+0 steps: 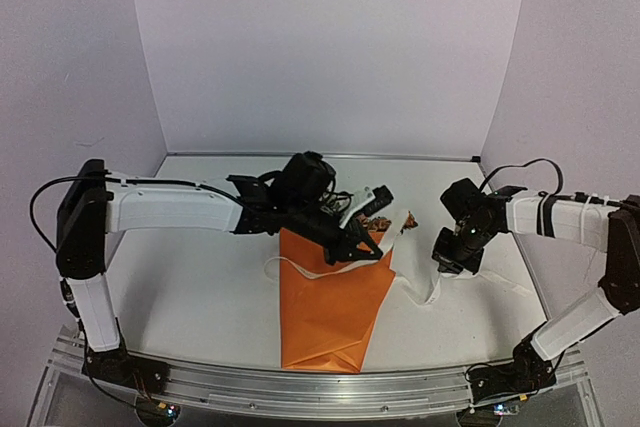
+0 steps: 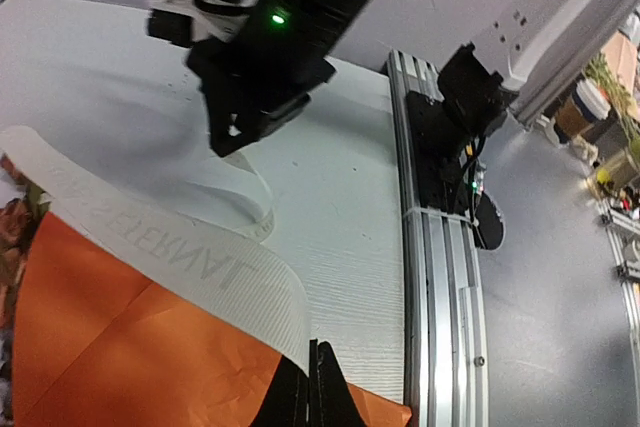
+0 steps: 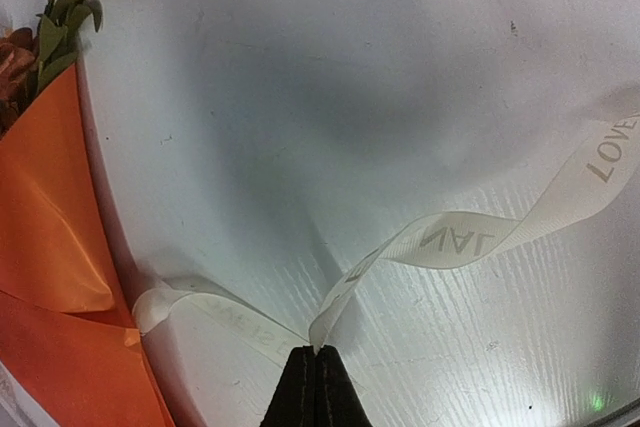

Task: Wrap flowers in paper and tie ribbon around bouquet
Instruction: Place the left side of the ribbon on the folded bouquet.

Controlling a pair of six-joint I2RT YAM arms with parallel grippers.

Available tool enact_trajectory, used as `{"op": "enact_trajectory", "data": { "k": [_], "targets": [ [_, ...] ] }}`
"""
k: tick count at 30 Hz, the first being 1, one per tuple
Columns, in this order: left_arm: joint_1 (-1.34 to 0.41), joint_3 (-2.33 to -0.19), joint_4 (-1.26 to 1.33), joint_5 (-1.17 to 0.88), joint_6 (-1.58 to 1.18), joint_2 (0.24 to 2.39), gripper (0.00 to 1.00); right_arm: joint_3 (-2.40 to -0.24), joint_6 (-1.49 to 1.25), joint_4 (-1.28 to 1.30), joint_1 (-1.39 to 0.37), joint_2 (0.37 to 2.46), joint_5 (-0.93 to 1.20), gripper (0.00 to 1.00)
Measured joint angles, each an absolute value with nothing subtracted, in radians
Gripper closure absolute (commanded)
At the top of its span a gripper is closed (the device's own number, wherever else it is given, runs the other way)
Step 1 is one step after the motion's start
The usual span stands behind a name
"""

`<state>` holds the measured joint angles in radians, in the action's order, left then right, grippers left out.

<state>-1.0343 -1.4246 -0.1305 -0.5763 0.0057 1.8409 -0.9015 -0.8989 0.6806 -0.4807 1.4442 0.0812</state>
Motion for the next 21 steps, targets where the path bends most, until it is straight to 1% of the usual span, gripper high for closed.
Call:
{"op": "enact_trajectory", "data": {
  "k": [6, 13, 17, 21],
  "targets": [
    [-1.097, -1.52, -0.257, -0.582, 0.165, 1.98, 1.0, -0.938, -0.903, 0.664, -0.475, 1.496, 0.12, 1.0],
    [-1.128, -1.592, -0.337, -0.581, 0.294, 2.043, 1.0, -0.97, -0.902, 0.65, -0.465, 1.521, 0.131, 1.0],
    [-1.148, -1.589, -0.331, -0.578, 0.364, 2.046, 1.0, -0.991, -0.894, 0.651, -0.446, 1.561, 0.132, 1.0],
    [-1.16, -1.534, -0.277, -0.59, 0.431, 2.031, 0.99, -1.044, -0.884, 0.655, -0.432, 1.609, 0.142, 1.0]
  ]
}}
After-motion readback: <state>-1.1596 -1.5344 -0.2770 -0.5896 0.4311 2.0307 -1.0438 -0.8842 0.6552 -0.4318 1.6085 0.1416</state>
